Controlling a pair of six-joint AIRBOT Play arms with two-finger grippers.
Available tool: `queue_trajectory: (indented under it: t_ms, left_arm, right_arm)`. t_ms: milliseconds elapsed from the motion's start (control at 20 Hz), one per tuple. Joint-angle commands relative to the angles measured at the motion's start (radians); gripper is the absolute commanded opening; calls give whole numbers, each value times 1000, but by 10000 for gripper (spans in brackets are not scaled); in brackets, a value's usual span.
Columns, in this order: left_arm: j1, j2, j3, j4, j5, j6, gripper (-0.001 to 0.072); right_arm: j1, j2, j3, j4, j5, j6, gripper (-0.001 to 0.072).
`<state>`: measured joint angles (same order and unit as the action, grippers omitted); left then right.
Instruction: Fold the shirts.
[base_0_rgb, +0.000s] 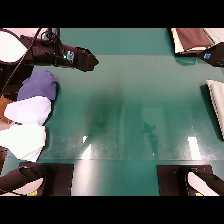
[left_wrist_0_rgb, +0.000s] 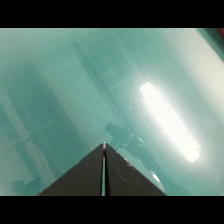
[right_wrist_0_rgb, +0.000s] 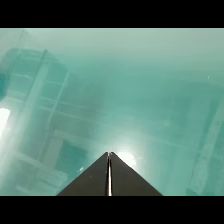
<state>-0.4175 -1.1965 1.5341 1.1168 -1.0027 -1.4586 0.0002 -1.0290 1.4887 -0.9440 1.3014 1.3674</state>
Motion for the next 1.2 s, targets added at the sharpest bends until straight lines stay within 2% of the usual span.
queue_trajectory:
  t_ms: [0, 550, 650, 700, 750, 800, 900, 950, 1150]
  left_arm:
    - [0, 0, 0, 0, 0, 0, 28]
    - [0, 0, 0, 0, 6, 0, 28]
    - [1, 0, 0, 13, 86, 1, 30]
    - [5, 0, 2, 49, 107, 13, 78]
    - [13, 0, 1, 136, 120, 22, 413]
    - [27, 0, 0, 256, 126, -25, 643]
    - [81, -5, 0, 510, 100, -148, 645]
    - [133, -15, 0, 587, 76, -196, 645]
    - [354, -126, 0, 608, -49, -212, 645]
  right_arm:
    - [2, 0, 0, 2, 0, 0, 15]
    - [3, 0, 0, 1, 0, 0, 16]
    - [2, 0, 0, 1, 1, 0, 16]
    - [3, 0, 0, 1, 1, 0, 16]
    - [2, 0, 0, 1, 1, 0, 16]
    - [2, 0, 0, 2, 2, 0, 16]
    - [2, 0, 0, 1, 8, 0, 16]
    - [2, 0, 0, 1, 9, 0, 16]
    - [2, 0, 0, 1, 6, 0, 16]
